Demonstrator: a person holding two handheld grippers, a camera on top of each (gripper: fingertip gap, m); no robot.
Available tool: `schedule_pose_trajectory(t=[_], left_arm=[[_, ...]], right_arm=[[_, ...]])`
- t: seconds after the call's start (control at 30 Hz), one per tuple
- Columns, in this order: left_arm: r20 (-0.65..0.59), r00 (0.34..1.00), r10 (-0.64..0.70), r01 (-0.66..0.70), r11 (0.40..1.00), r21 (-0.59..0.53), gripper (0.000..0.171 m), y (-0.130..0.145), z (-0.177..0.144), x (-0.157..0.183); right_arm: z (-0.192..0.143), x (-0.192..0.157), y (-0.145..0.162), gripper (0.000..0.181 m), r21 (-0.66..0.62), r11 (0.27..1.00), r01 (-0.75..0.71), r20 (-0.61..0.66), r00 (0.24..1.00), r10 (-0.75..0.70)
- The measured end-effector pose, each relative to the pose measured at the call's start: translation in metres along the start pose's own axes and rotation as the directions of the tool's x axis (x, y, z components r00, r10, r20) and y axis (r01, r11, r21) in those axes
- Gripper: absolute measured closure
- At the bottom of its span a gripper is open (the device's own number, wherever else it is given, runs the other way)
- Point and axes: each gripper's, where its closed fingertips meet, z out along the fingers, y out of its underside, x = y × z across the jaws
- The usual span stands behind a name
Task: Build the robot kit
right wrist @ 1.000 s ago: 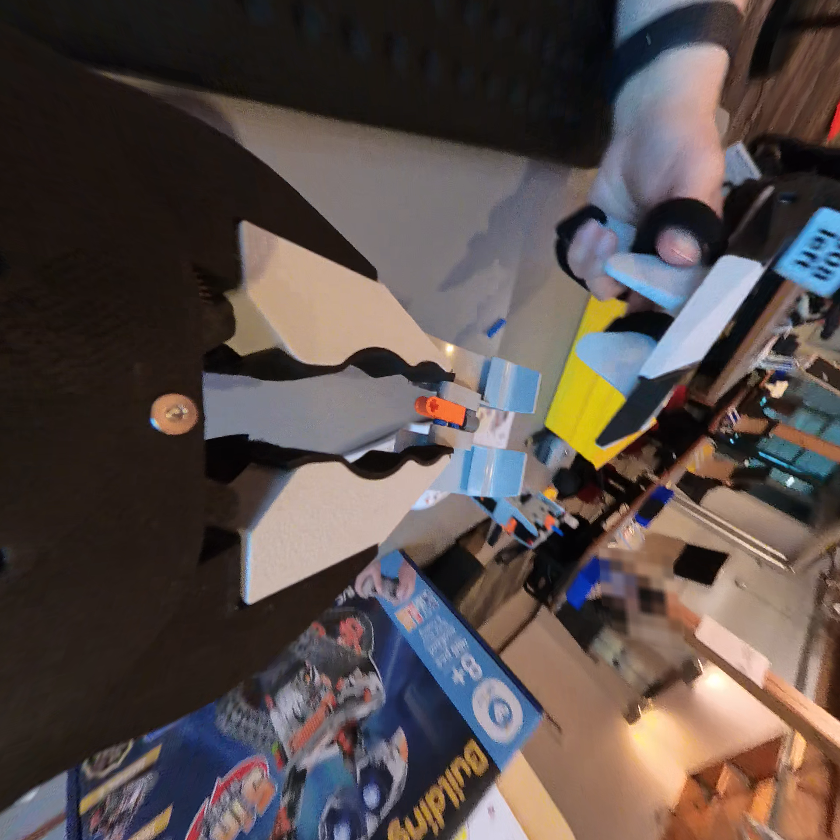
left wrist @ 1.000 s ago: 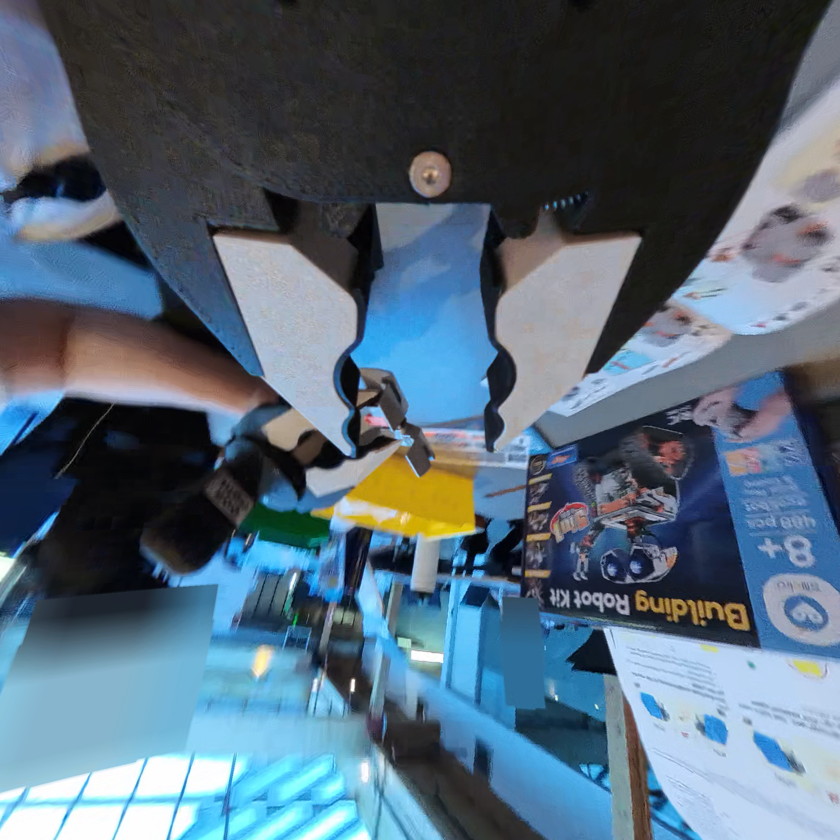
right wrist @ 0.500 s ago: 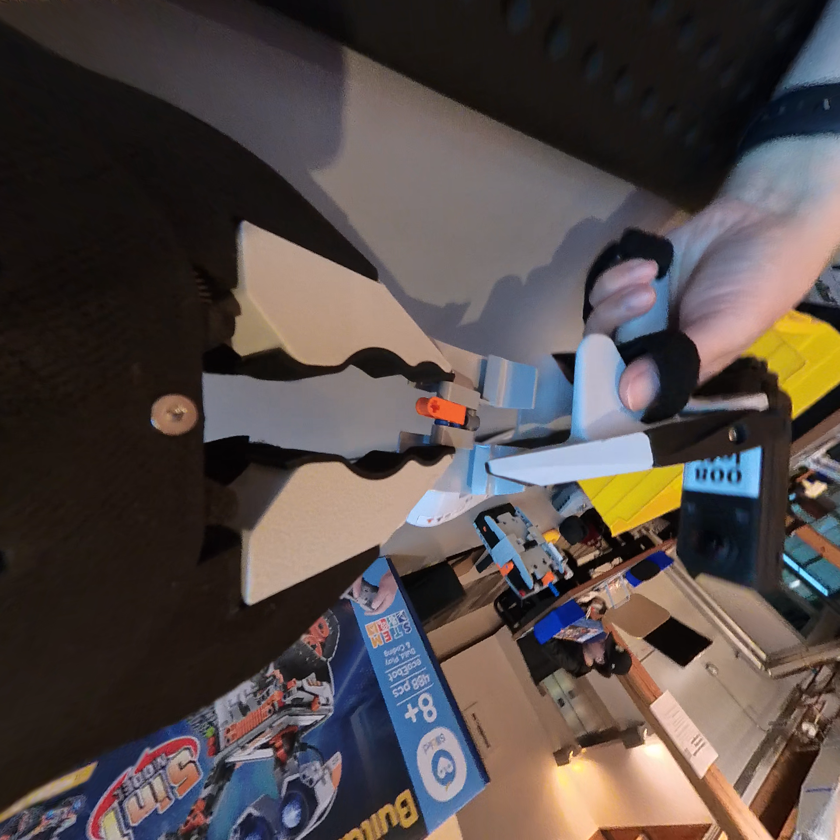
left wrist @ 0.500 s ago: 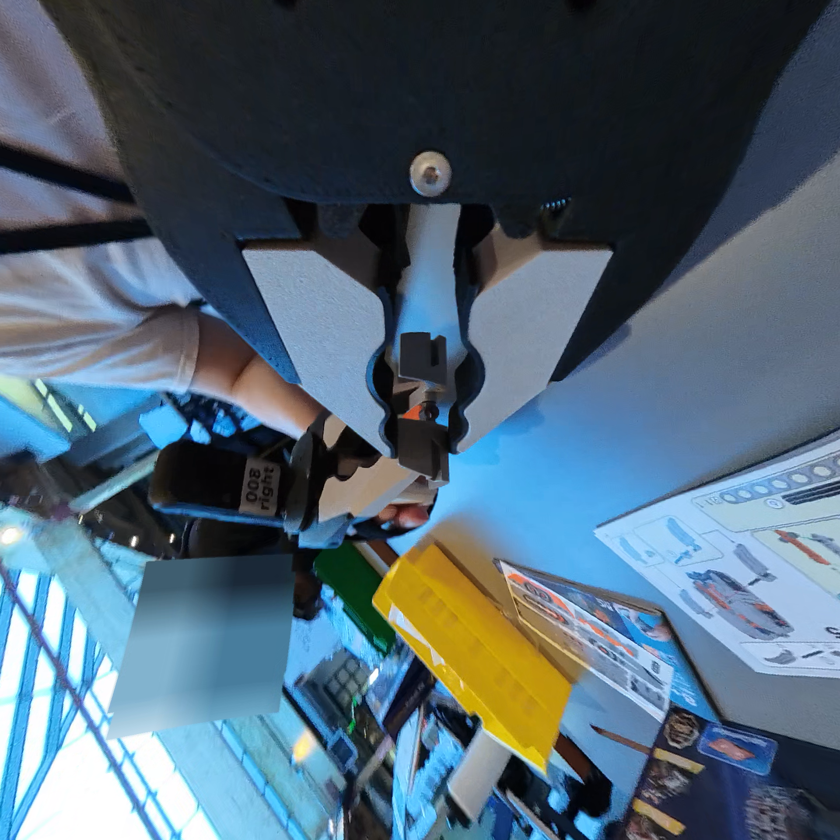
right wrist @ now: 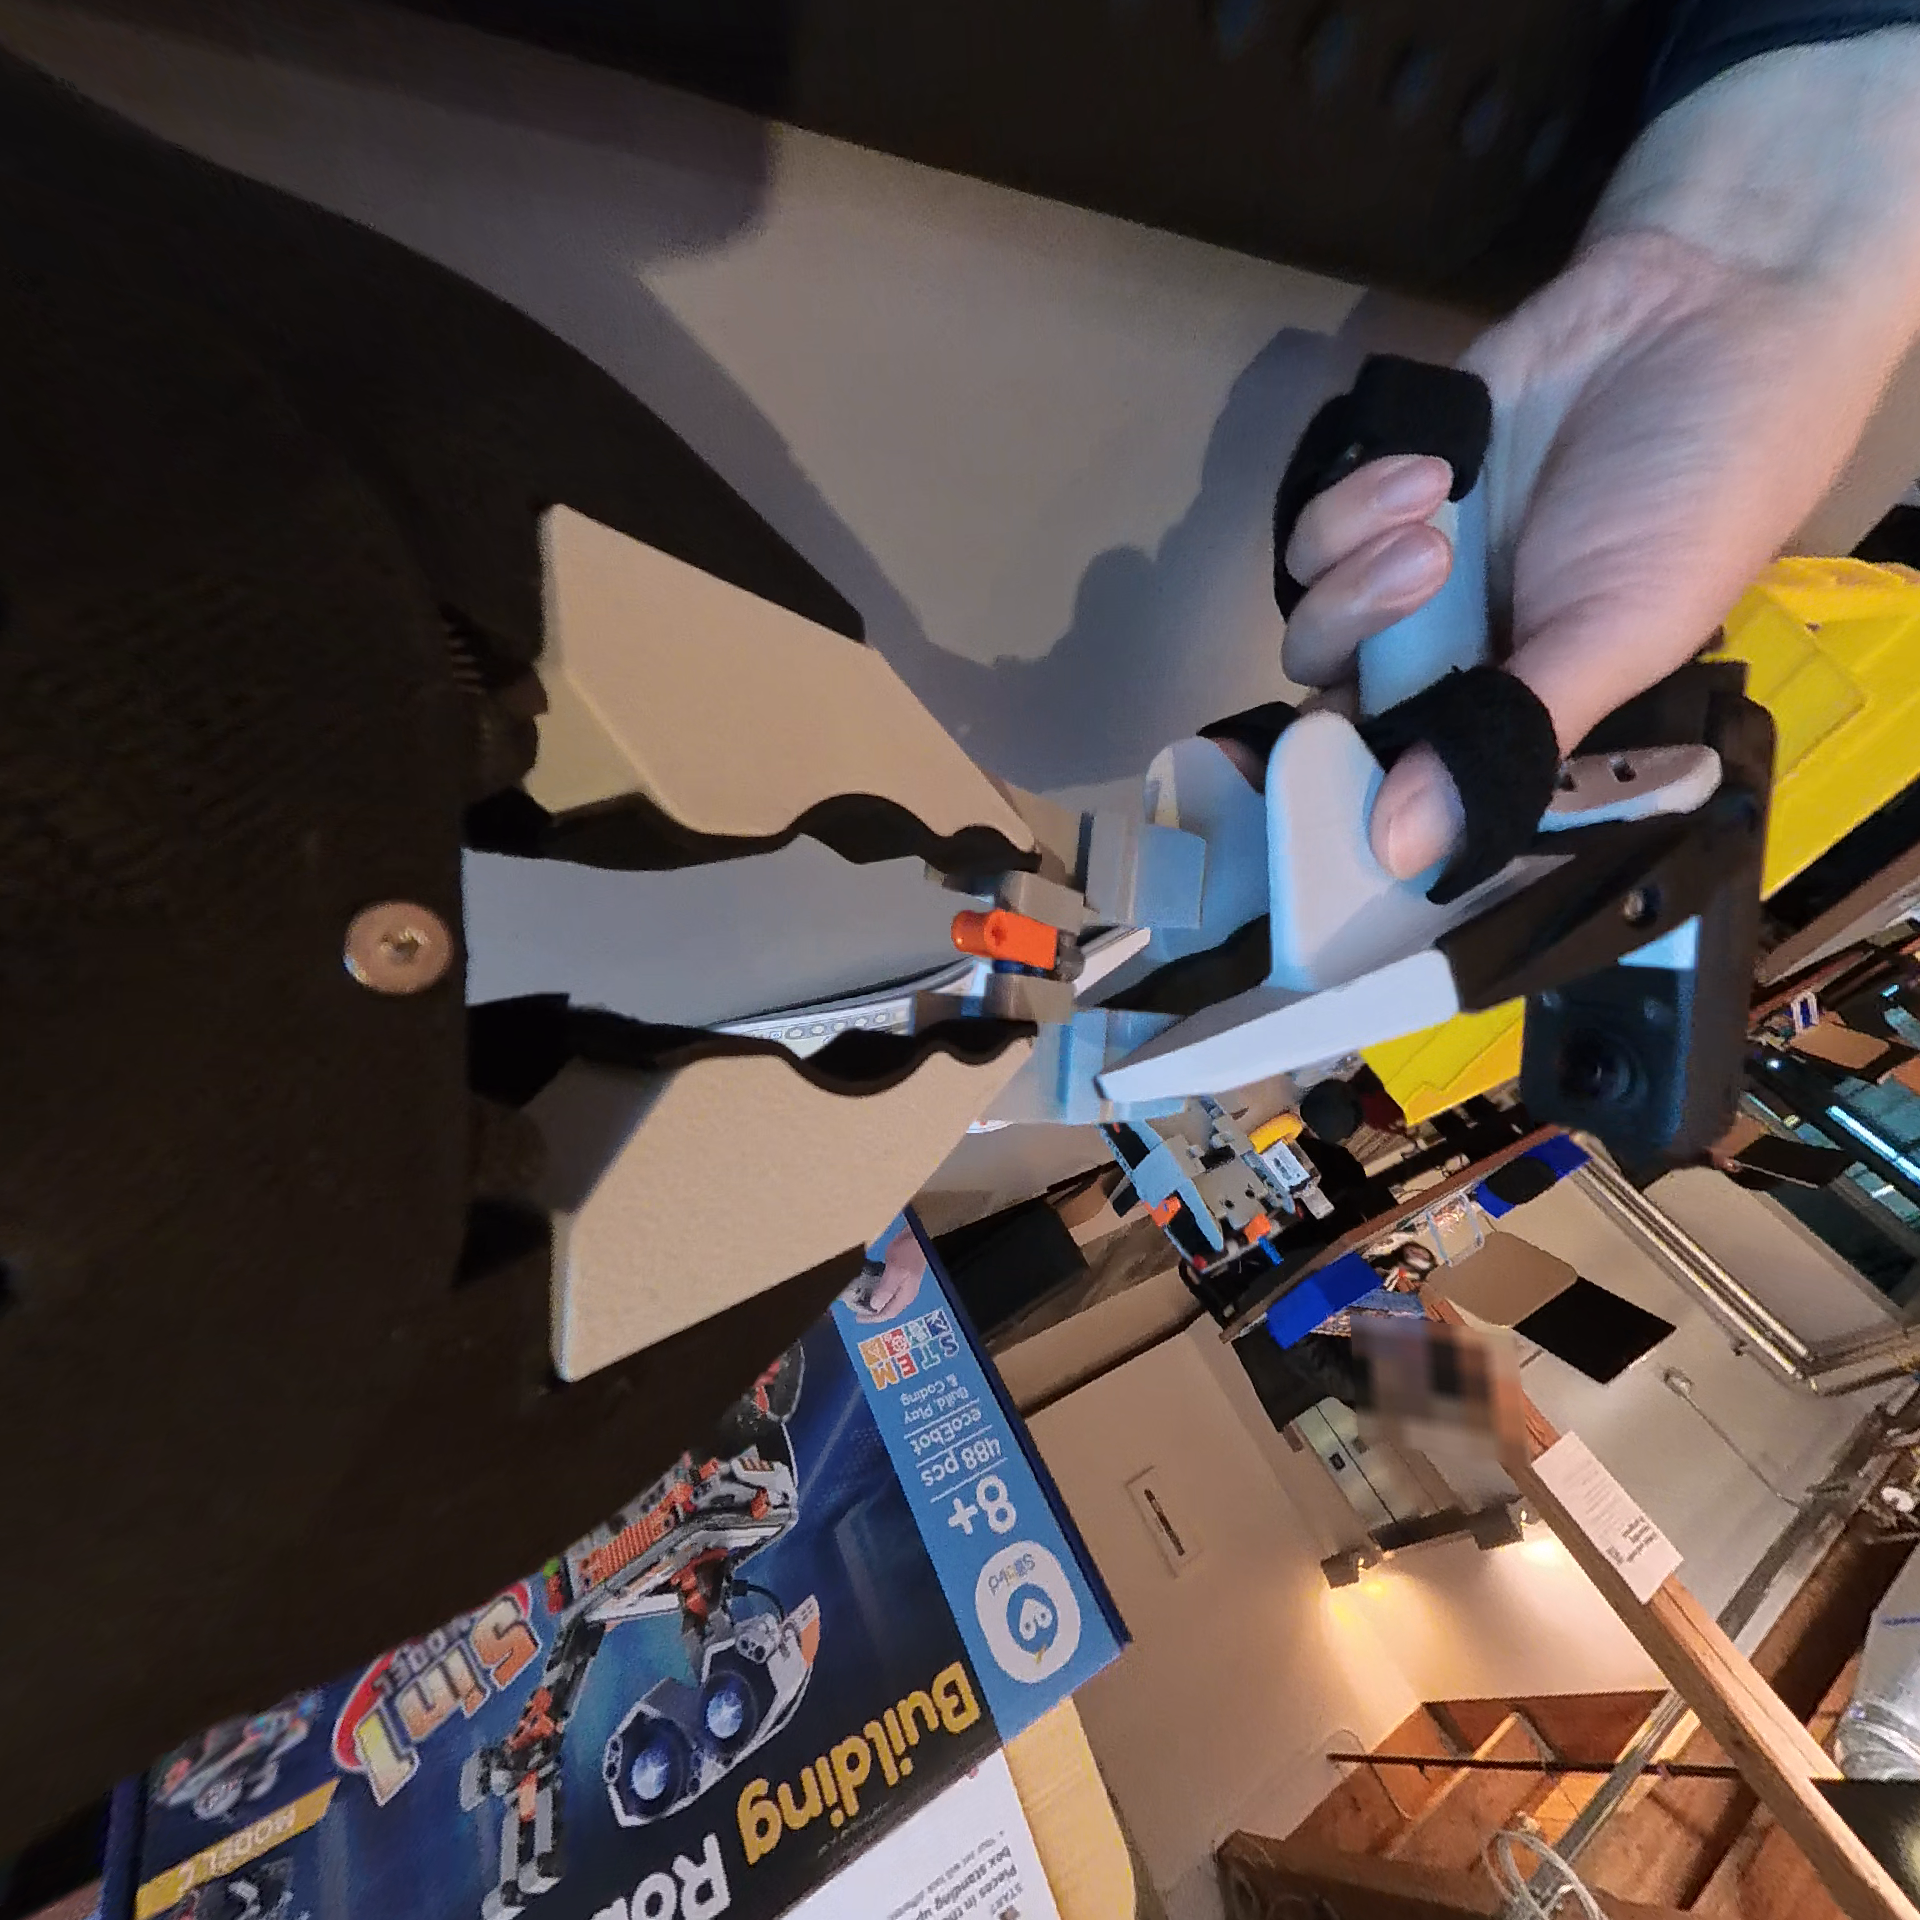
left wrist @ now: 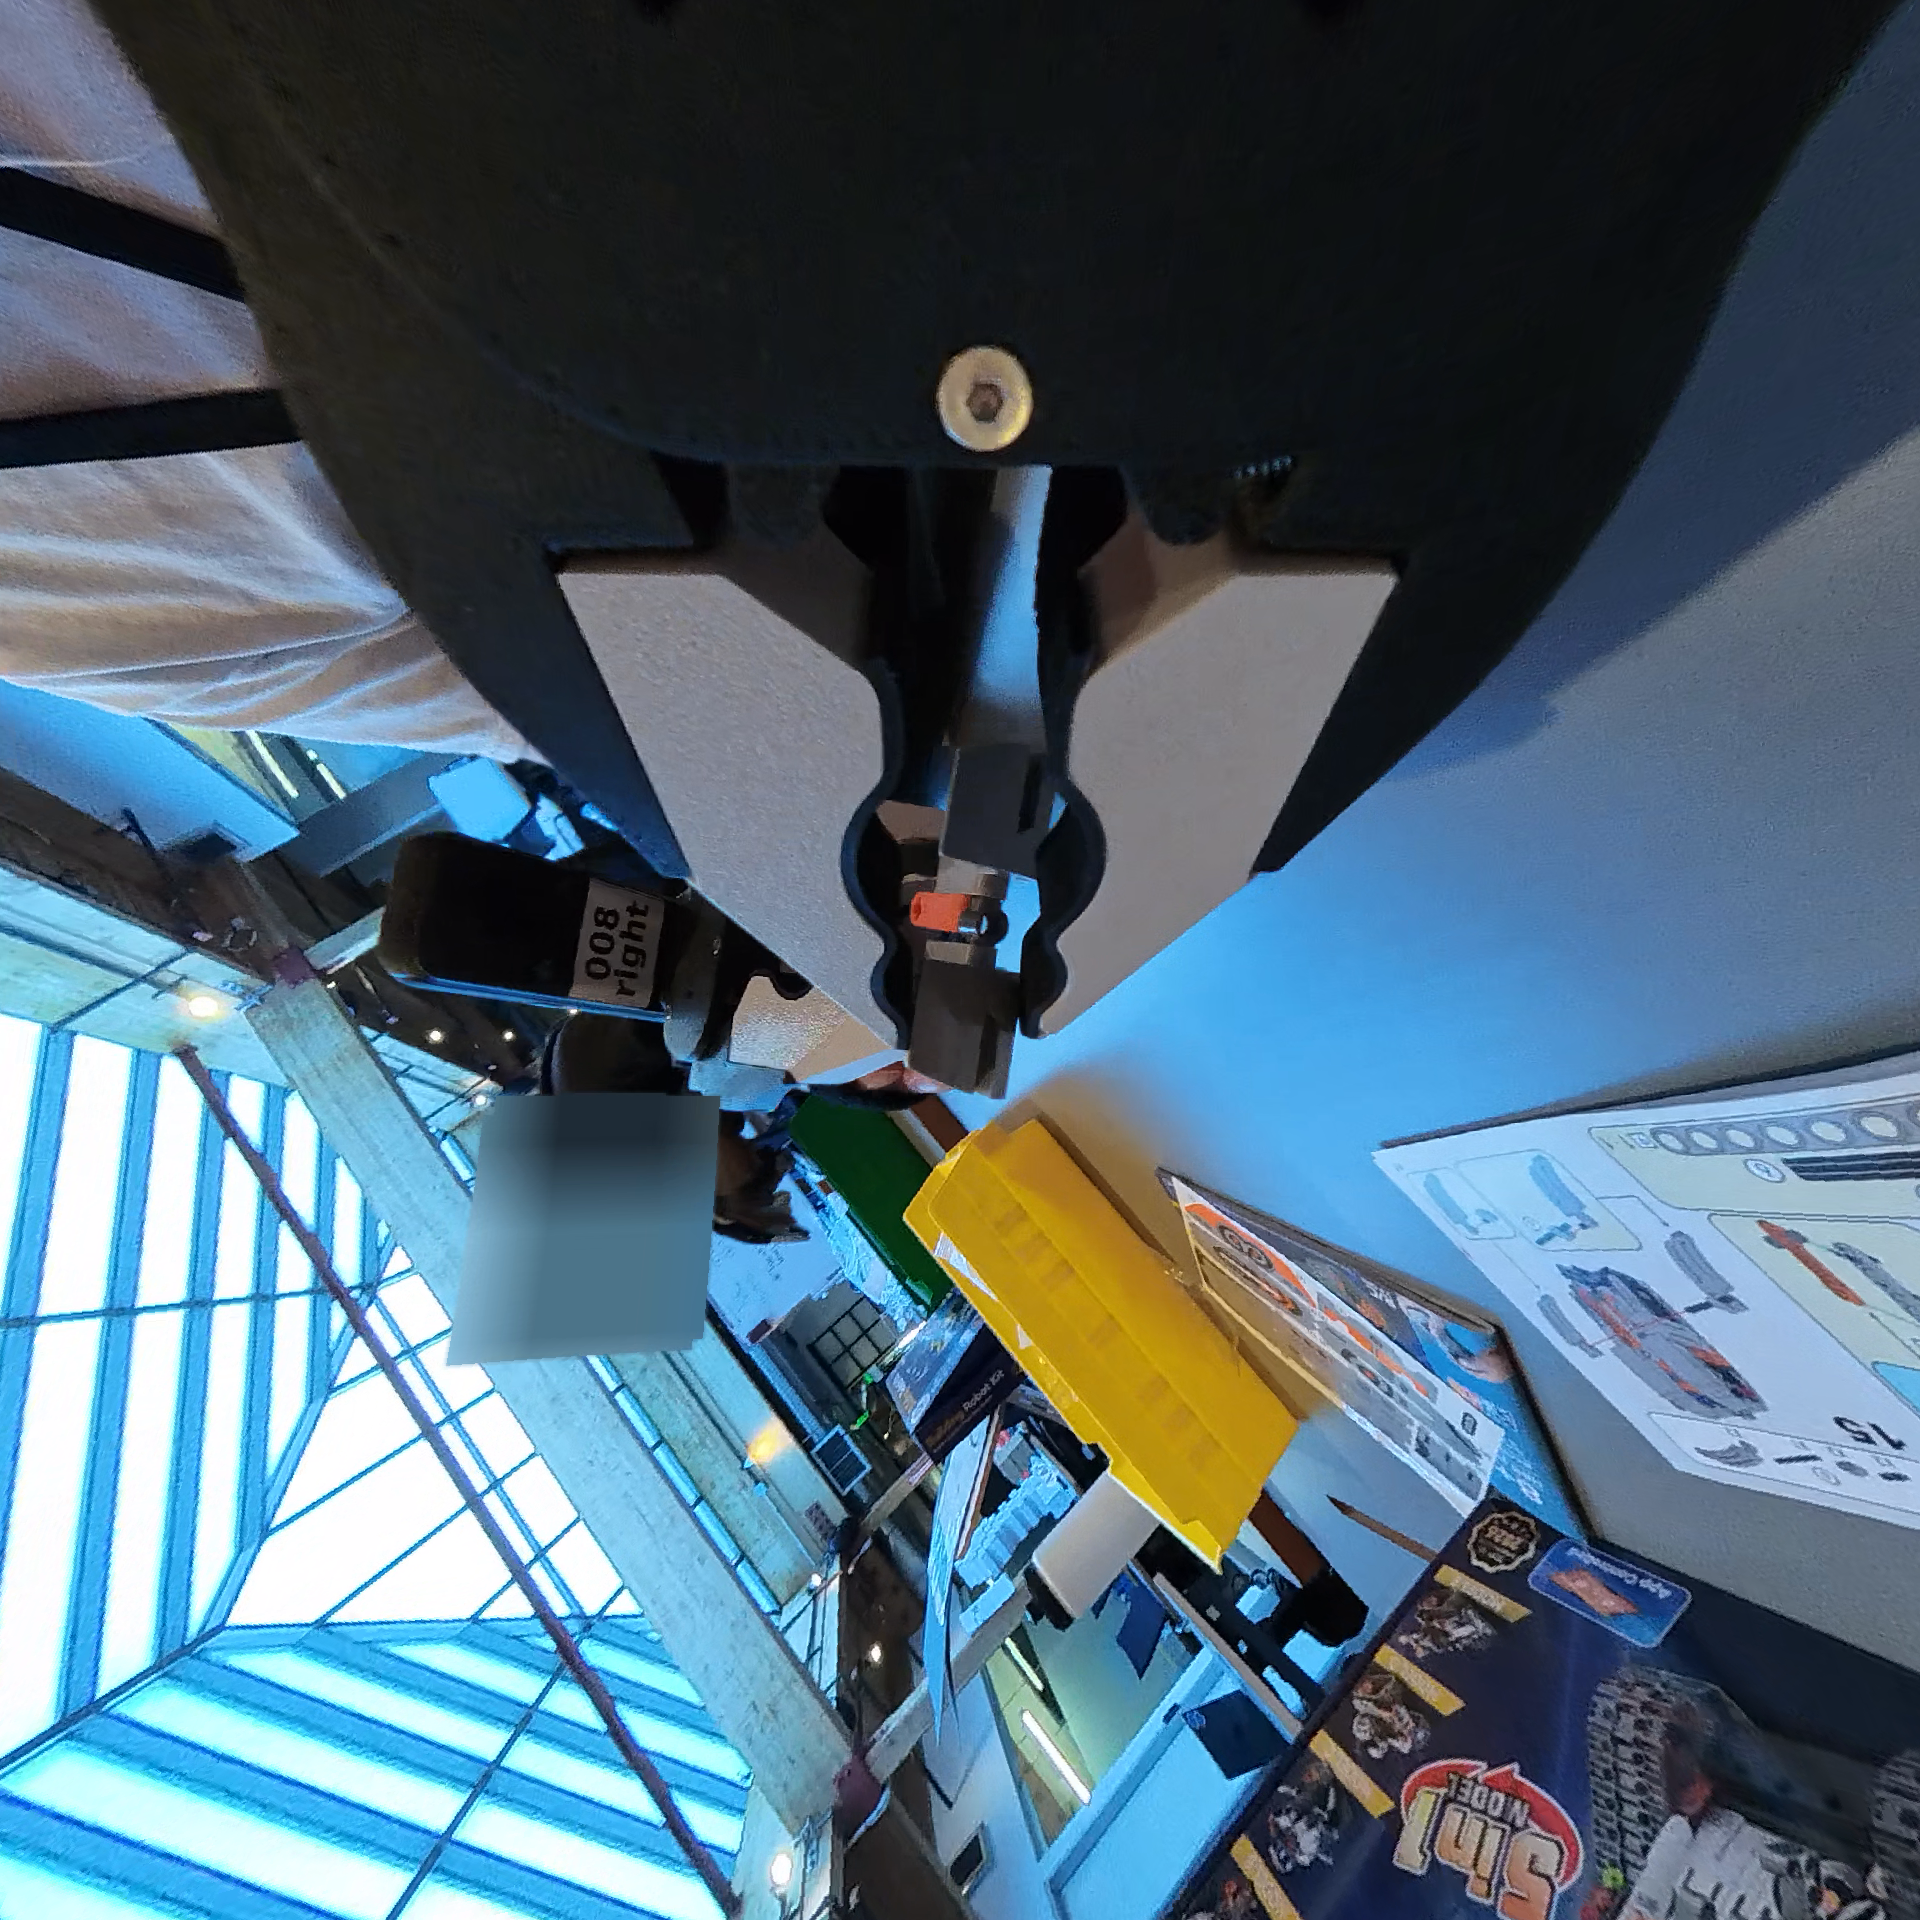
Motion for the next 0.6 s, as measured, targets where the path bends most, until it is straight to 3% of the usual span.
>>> schedule_pose_trajectory(t=[0.27,0.6], left_arm=[[-0.047,0.997,-0.064,0.065,0.998,0.013,0.155,0.0024,0.0033,0.0026],[-0.006,0.997,-0.073,0.073,0.997,0.008,0.156,0.0061,0.0025,-0.0055]], right_arm=[[-0.0078,0.0007,-0.0030,0.156,-0.038,0.999,-0.030,0.031,0.999,0.031],[-0.0051,-0.0038,0.0028,0.155,-0.085,0.994,-0.064,0.063,0.996,0.069]])
